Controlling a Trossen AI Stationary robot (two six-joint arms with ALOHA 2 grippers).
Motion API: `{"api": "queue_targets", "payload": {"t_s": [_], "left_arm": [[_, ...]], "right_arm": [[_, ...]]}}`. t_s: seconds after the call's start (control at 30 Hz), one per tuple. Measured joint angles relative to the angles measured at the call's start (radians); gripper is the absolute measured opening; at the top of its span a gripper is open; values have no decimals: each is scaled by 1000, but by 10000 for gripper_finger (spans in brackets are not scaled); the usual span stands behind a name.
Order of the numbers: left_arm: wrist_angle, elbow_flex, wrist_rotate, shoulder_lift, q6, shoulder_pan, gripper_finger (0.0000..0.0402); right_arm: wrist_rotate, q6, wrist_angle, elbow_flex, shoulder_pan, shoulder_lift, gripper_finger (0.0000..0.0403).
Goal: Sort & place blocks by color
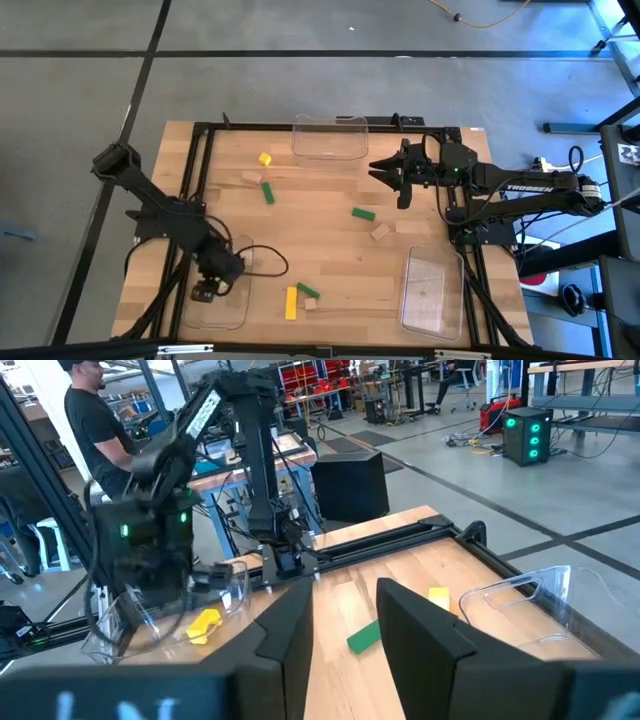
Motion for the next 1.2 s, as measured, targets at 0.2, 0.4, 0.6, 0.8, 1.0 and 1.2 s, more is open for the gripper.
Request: {"api": "queue_targets", "payload": {"t_s": [0.2,0.4,0.6,0.8,1.0,1.2], "left_arm": [[2,100,-126,-218,17,112,239],[23,211,-554,-389,195,297,238],[310,143,-639,-502,408,557,238],[760,-117,-487,-587,405,738,238],[938,-268,-391,-592,289,781,238],[950,-276,-388,-558,296,777,238]], "right_arm": [[0,0,0,0,0,0,117],[0,24,0,0,0,0,116],[0,59,9,0,0,0,117],[1,57,17,0,0,0,117],[1,56,20,0,0,0,117],[1,56,24,0,0,0,117]]}}
